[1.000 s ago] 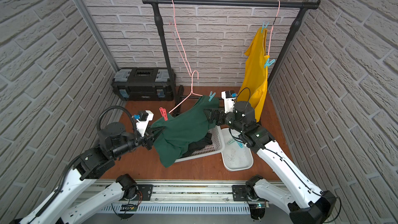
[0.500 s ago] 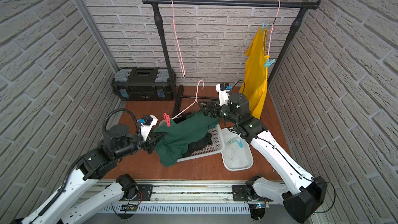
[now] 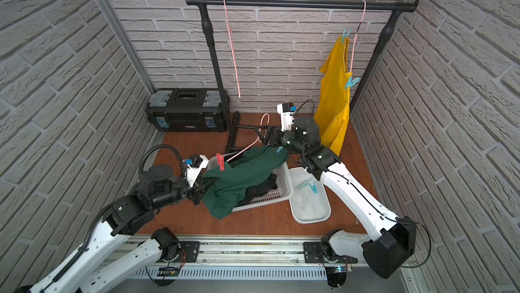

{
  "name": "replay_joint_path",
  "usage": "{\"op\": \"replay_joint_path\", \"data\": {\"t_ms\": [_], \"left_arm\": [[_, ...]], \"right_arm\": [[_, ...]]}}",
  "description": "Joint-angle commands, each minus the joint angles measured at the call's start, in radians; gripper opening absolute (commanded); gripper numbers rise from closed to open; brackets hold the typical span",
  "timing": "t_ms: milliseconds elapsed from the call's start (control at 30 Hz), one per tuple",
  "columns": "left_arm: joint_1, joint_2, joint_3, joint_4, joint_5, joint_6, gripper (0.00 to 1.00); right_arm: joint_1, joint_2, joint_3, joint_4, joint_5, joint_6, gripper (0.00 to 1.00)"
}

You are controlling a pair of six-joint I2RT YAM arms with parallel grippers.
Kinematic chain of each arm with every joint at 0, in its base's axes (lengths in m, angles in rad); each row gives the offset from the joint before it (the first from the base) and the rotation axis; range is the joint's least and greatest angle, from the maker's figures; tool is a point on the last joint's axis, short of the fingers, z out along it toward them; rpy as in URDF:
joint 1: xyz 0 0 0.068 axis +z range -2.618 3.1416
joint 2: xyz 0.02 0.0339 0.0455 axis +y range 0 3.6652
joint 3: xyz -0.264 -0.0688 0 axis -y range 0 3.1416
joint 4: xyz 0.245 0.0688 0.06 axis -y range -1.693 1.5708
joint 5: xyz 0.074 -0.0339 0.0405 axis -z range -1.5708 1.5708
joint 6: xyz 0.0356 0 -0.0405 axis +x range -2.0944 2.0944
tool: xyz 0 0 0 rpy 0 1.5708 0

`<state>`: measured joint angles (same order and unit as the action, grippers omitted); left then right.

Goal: Remove the clothespins securing t-shirts to the hanger
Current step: Pick up the hanger from the clothes rail.

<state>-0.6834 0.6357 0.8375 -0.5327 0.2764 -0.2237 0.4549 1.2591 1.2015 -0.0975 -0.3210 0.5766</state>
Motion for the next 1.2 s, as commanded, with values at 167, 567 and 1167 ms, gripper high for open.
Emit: {"op": "replay_joint_path", "data": {"t_ms": [167,567,1167], "left_arm": [[0.004,0.001,-0.009,0.054,0.021,-0.004,0.00],[0.002,0.021,-0.010,0.109,0.047,-0.037,0.00],[0.005,0.068,0.127,-0.052,0.050,-0.057,0.86]], "right_arm": [[-0.002,0.005,-0.009,0.123,-0.092,0.026,0.56],[-0.001,-0.004,-0.043,0.121,-0.107,0.010,0.14],[-0.001,-0.035,-0.082,0.106,-0.085,-0.034,0.03]]}}
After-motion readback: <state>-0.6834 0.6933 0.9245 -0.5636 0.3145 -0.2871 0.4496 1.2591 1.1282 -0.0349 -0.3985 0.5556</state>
